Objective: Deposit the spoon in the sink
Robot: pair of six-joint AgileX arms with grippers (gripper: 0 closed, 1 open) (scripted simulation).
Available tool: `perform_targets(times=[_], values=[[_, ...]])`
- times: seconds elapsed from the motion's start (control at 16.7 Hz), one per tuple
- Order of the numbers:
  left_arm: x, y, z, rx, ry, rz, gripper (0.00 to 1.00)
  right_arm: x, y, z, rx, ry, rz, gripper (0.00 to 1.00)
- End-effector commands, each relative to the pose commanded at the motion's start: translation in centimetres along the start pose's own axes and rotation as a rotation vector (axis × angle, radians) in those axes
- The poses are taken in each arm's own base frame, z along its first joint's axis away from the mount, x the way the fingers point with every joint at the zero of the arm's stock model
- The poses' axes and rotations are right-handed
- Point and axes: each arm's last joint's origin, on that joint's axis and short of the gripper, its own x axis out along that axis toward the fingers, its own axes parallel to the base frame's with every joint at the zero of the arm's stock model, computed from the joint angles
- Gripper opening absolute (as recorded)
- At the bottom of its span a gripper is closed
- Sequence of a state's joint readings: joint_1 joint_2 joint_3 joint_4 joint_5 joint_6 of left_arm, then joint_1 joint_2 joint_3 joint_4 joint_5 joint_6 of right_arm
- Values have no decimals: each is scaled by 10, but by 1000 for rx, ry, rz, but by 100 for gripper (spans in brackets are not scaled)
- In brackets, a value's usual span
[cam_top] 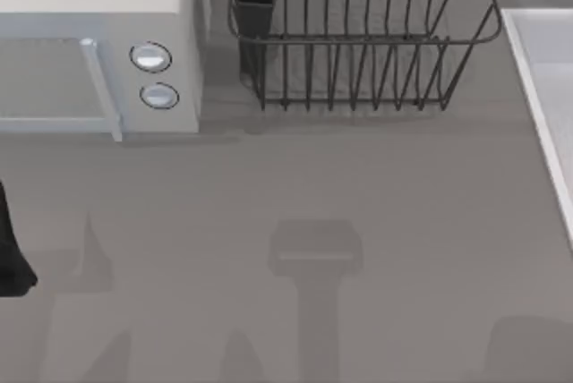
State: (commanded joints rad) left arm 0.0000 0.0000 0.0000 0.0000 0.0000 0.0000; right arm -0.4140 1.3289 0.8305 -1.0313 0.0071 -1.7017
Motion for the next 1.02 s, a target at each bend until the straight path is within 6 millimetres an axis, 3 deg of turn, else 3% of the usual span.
perform_targets(times=[0.54, 0.72, 1.02], values=[[0, 0, 0, 0, 0, 0, 100, 4, -6, -3, -44, -8, 42, 100], [0, 0, 0, 0, 0, 0, 100, 27, -9, -4, -42, -8, 45, 100], [0, 0, 0, 0, 0, 0, 100, 82, -8, -4, -42, -5, 30, 100]])
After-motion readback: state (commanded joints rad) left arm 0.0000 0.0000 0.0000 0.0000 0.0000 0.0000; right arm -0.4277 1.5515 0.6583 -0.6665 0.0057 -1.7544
